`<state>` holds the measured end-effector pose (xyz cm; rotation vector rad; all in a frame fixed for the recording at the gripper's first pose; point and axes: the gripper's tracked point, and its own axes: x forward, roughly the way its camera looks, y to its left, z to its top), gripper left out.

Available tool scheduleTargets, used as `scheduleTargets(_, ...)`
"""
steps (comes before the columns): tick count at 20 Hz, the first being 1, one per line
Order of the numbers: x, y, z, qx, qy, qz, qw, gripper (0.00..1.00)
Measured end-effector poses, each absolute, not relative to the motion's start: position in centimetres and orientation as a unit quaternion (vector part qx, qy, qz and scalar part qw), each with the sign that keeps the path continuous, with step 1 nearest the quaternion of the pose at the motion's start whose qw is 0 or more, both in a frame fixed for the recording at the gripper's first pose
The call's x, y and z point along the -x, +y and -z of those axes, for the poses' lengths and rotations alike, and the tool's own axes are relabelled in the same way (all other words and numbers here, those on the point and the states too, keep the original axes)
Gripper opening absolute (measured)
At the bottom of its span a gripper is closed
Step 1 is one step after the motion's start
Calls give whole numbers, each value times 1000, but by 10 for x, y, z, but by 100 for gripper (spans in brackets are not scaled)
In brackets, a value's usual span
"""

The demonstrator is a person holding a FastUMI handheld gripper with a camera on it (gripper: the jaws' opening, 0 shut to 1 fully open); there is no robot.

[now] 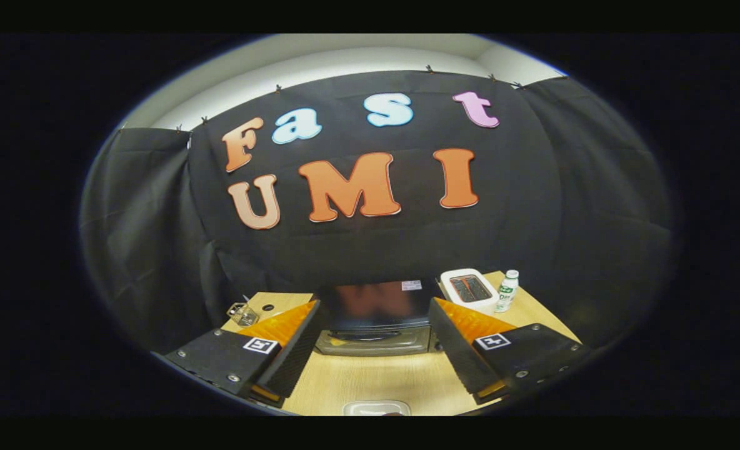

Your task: Open the toaster oven, put the food inside, and close the toaster oven door.

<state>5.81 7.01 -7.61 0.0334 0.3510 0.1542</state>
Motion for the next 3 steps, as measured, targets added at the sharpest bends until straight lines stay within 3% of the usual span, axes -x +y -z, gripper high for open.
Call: scheduleTargets(3,-52,73,80,-29,172,-81,981,99)
